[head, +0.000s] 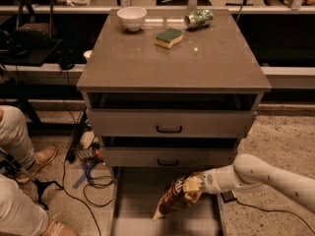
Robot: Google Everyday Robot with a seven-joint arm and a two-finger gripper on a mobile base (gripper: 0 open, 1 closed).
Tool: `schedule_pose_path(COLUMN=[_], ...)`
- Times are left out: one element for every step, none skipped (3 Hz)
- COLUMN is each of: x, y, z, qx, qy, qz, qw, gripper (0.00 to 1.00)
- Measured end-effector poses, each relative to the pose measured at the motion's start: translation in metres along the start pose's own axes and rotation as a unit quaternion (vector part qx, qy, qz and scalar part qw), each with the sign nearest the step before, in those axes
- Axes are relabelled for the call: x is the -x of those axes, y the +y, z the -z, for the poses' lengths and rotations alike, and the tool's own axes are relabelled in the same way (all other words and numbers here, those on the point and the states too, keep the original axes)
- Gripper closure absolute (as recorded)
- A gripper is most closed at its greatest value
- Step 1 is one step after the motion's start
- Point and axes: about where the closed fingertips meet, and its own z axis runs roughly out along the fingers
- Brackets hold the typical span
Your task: Place brown chip bag into bottom drawer
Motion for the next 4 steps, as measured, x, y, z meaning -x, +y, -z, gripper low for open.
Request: schedule_pose_path(x=[-0.007, -0.007, -0.007, -0.008], y=[-0.037, -0.064, -0.083, -0.095], z=[-0.026, -0.056, -0.084, -0.100], qx=[0.014, 0.031, 0.051, 0.069], qy=[-0.011, -0.021, -0.030, -0.040], qz=[-0.041, -0.068, -0.085, -0.098], qw=[0.9990, 0.9970, 0.9946, 0.9920], gripper=[1.00, 1.00, 1.00, 1.00])
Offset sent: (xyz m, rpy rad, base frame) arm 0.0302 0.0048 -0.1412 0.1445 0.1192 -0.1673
